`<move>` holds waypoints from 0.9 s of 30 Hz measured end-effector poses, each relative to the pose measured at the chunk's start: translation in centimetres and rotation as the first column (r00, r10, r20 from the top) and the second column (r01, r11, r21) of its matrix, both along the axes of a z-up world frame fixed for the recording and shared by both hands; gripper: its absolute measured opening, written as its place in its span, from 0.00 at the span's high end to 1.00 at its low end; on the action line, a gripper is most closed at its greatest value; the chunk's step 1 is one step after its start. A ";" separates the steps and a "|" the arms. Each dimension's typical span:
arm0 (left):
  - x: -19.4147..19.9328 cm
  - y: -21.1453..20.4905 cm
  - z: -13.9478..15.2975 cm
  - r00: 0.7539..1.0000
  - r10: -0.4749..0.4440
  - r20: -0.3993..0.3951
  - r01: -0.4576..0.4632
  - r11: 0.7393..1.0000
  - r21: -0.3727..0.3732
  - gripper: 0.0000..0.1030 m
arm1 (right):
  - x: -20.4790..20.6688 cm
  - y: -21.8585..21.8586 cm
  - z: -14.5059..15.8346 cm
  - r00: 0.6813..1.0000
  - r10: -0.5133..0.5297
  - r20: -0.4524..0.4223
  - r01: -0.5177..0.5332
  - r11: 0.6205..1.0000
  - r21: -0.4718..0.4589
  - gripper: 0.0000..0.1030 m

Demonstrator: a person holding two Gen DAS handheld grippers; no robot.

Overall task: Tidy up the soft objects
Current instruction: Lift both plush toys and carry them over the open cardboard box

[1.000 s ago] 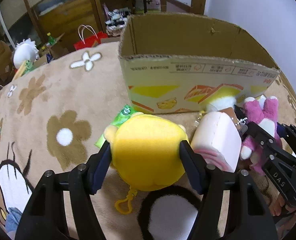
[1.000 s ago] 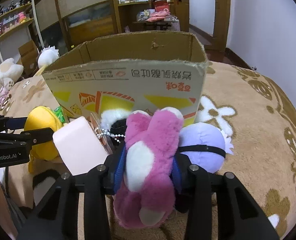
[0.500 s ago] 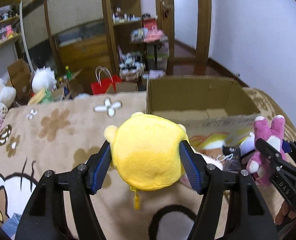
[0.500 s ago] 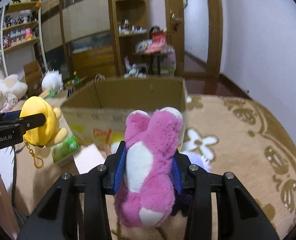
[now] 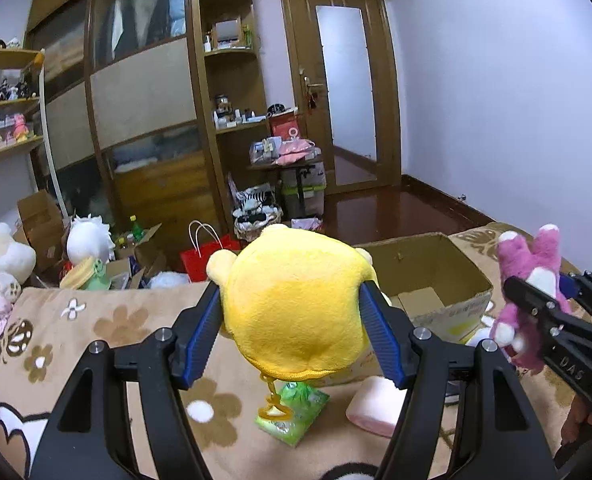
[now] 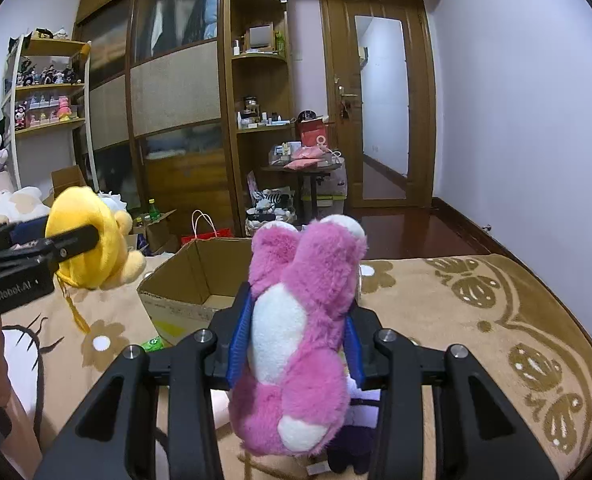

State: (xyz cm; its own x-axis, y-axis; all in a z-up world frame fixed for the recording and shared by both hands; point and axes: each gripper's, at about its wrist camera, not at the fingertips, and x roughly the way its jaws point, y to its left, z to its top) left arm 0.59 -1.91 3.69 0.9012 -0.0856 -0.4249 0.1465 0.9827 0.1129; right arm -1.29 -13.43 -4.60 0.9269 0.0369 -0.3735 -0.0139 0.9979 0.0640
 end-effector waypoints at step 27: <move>8.2 -2.5 -2.0 0.999 -0.037 -0.002 0.037 0.999 0.038 0.34 | 8.0 -1.1 1.0 0.999 0.032 0.038 -0.030 0.999 -0.039 0.57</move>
